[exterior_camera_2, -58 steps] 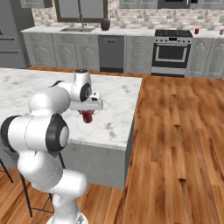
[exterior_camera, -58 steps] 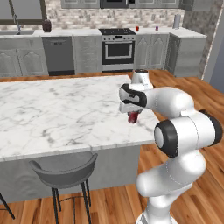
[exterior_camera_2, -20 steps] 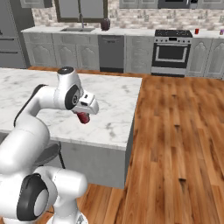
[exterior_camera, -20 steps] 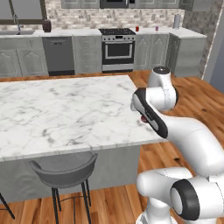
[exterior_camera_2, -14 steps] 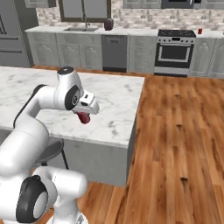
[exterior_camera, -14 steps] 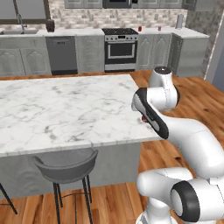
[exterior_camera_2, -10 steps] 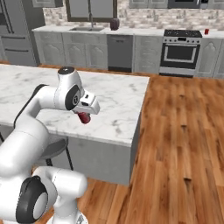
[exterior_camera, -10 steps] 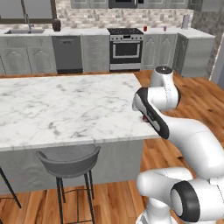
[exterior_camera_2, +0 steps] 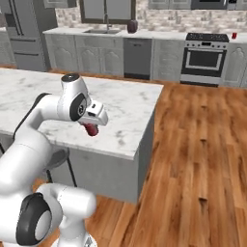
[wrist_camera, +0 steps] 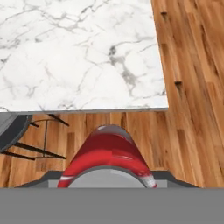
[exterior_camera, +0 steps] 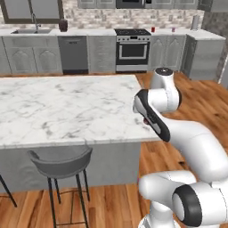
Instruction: Four empty soda cans are scattered around the kitchen. Gather all the cans and cluster them next to the stove for recycling.
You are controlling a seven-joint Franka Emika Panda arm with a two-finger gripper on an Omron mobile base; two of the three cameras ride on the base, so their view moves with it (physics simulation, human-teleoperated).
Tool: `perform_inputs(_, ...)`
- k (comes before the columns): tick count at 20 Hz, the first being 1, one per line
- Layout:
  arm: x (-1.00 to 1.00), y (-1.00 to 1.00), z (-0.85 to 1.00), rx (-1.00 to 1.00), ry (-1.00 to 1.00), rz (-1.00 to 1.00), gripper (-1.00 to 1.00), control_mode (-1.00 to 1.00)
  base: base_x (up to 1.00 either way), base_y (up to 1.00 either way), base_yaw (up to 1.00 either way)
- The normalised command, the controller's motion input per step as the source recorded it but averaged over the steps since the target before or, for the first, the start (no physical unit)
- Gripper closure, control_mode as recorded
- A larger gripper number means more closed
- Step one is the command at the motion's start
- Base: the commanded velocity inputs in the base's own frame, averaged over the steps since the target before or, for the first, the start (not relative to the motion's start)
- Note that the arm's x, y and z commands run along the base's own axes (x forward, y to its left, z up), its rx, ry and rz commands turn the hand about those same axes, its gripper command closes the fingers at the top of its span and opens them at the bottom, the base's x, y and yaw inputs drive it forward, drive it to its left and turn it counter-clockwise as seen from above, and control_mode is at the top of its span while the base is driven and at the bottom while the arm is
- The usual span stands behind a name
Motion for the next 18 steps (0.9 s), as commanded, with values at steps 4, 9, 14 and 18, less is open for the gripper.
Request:
perform_inputs(4,0.00,0.00,0.00,0.00,0.00,0.00,1.00,1.00,0.00,-1.00,-0.03)
perform_inputs(9,0.00,0.00,0.00,0.00,0.00,0.00,1.00,1.00,0.05,-1.00,0.00)
perform_inputs(14,0.00,0.00,0.00,0.00,0.00,0.00,1.00,1.00,0.37,-0.98,0.00)
perform_inputs(18,0.00,0.00,0.00,0.00,0.00,0.00,1.00,1.00,0.87,-0.76,0.00)
